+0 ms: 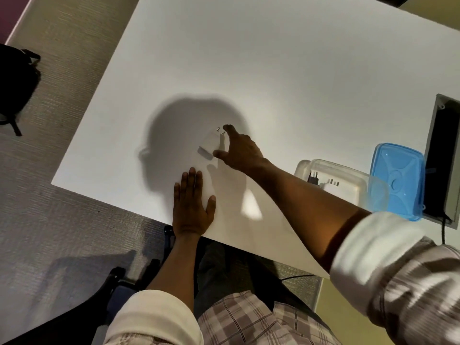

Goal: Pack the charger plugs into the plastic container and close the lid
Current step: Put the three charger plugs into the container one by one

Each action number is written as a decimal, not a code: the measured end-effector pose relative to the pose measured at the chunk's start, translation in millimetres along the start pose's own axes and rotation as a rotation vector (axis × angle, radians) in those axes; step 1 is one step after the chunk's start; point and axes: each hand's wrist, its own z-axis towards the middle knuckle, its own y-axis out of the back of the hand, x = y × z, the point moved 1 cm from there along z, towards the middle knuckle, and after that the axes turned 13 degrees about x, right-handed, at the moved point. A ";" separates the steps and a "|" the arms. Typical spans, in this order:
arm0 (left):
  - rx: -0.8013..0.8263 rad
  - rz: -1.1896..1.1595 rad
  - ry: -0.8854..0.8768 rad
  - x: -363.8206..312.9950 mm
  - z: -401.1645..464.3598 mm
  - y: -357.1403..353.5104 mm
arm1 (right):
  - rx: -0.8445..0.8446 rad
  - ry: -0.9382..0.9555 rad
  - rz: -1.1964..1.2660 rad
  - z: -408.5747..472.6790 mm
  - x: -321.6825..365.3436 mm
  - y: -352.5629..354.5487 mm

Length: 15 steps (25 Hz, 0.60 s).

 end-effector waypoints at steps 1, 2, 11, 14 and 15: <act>-0.001 -0.001 0.003 0.3 0.2 -0.4 | 0.005 -0.004 -0.039 4.3 5.4 -5.7; 0.001 -0.002 0.006 0.7 0.8 -0.6 | 0.008 -0.013 -0.081 7.4 9.7 -10.6; -0.013 -0.012 0.001 2.6 0.5 -1.7 | -0.036 -0.044 -0.261 13.5 17.8 -16.6; 0.000 0.003 0.004 1.8 -0.2 -0.5 | -0.011 -0.040 -0.239 7.4 4.4 -12.8; 0.004 0.011 0.005 1.3 -0.7 -0.1 | 0.002 -0.043 -0.232 3.3 -2.3 -10.5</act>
